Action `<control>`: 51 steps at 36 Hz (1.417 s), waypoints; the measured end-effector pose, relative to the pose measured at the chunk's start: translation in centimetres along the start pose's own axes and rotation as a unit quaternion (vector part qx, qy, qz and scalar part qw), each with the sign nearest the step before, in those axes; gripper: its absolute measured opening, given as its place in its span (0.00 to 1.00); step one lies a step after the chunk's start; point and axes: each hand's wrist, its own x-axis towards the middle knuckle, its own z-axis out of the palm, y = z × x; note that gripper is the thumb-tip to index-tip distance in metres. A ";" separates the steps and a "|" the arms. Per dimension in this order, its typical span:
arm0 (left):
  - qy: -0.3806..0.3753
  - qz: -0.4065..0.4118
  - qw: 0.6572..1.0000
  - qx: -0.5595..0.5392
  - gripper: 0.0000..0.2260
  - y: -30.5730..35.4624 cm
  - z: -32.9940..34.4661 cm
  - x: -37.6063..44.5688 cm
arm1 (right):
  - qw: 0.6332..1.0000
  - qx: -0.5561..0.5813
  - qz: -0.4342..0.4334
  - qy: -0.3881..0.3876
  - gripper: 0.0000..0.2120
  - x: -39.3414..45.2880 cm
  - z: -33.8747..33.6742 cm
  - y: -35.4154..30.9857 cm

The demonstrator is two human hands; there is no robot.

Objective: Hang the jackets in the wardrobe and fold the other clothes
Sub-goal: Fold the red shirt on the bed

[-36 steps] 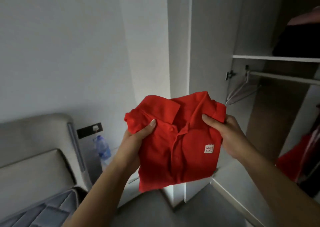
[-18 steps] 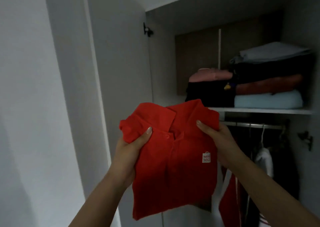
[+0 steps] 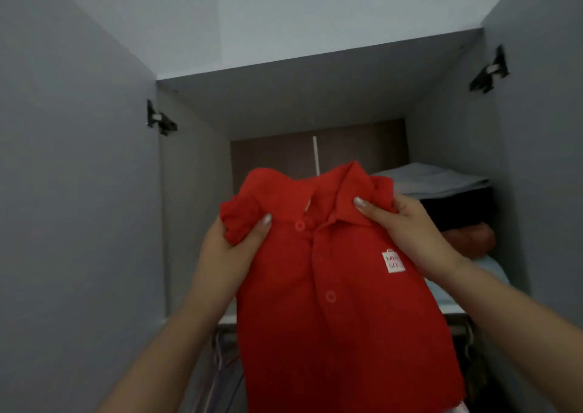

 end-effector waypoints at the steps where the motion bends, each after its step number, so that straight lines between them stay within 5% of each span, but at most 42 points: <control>1: -0.003 0.001 1.000 -0.013 0.11 -0.9 0.8 1.9 | 1.000 -0.012 -0.008 0.000 0.06 2.1 -0.4 0.6; 10: -0.027 -0.105 0.990 -0.093 0.05 -2.3 7.6 23.4 | 0.992 -0.119 -0.032 0.003 0.07 24.2 -2.9 2.3; 14: -0.021 -0.129 0.990 -0.055 0.15 -5.1 10.4 31.3 | 0.965 -0.260 0.029 0.029 0.19 32.3 -2.5 3.9; 17: -0.051 -0.200 0.978 -0.017 0.11 -10.1 11.8 33.5 | 0.916 -0.394 0.072 -0.007 0.26 34.1 -1.8 6.9; 22: -0.178 -0.369 0.907 0.098 0.14 -17.9 11.9 30.7 | 0.780 -0.554 0.185 -0.226 0.28 30.7 -0.6 11.2; 24: -0.248 -0.377 0.877 0.165 0.13 -20.1 11.6 29.2 | 0.741 -0.571 0.192 -0.297 0.27 28.8 -0.2 11.4; 26: -0.222 -0.334 0.903 0.156 0.22 -21.9 11.6 28.7 | 0.719 -0.569 0.194 -0.349 0.26 27.4 0.3 11.4; 28: -0.170 -0.276 0.937 0.128 0.28 -22.7 11.9 28.7 | 0.714 -0.559 0.193 -0.375 0.25 26.4 0.7 11.6; 33: -0.123 -0.236 0.959 0.092 0.20 -21.9 12.9 30.7 | 0.733 -0.552 0.175 -0.358 0.27 26.1 1.9 13.5; 41: -0.192 -0.257 0.924 0.209 0.11 -23.3 12.4 29.9 | 0.718 -0.561 0.175 -0.373 0.26 25.3 2.3 14.5; 46: -0.145 -0.325 0.930 0.092 0.04 -21.7 10.5 26.6 | 0.735 -0.558 0.157 -0.352 0.27 24.0 4.0 14.3; 51: -0.191 -0.335 0.922 -0.028 0.06 -19.0 8.1 22.2 | 0.784 -0.536 0.138 -0.281 0.22 21.4 4.5 13.8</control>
